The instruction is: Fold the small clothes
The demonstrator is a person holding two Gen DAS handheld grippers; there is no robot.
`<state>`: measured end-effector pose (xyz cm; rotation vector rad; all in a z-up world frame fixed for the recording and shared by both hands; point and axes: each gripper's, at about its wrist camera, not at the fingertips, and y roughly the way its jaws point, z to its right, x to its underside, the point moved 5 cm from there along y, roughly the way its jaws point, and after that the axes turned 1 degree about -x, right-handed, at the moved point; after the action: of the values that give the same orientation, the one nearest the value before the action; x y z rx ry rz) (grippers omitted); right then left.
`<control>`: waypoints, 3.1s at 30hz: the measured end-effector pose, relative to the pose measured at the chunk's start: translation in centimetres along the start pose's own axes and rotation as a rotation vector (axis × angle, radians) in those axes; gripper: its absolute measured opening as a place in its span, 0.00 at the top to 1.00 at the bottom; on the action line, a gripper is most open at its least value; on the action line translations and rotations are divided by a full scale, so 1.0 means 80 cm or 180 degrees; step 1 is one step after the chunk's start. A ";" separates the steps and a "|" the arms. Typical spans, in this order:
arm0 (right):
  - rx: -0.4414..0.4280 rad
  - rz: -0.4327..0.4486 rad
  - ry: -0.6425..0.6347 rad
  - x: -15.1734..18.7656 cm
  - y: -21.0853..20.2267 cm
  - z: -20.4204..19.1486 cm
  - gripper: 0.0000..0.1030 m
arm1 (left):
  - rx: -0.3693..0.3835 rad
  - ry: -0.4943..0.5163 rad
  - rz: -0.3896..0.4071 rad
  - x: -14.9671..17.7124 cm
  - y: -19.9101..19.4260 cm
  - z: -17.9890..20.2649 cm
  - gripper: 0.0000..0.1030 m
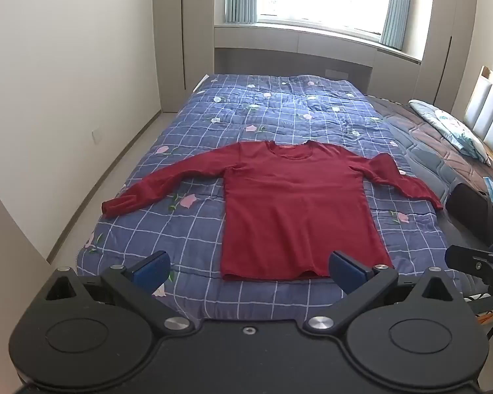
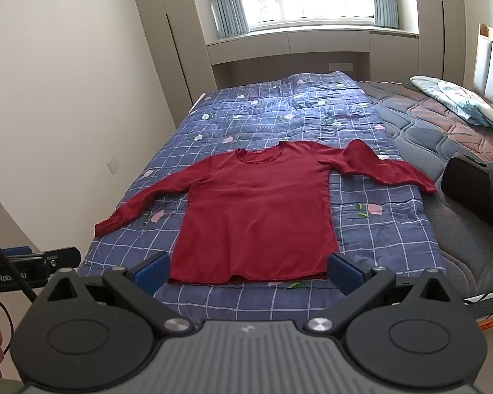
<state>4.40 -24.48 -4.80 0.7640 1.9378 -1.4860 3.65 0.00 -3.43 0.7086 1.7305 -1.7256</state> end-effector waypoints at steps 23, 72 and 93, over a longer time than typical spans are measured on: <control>0.0036 -0.0024 0.0012 -0.003 0.003 -0.002 0.00 | 0.0037 0.0012 -0.0020 0.002 0.007 0.003 0.01; 0.0078 0.0010 -0.0045 -0.001 0.000 0.000 0.00 | 0.0057 0.0042 -0.0033 0.007 0.010 0.006 0.01; 0.0130 -0.0006 -0.0033 -0.006 0.004 -0.007 0.00 | 0.0110 0.0071 -0.0027 0.005 0.013 0.001 0.01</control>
<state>4.88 -23.93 -4.56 0.7709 1.9062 -1.5321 4.16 -0.08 -4.43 0.7393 1.7247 -1.7636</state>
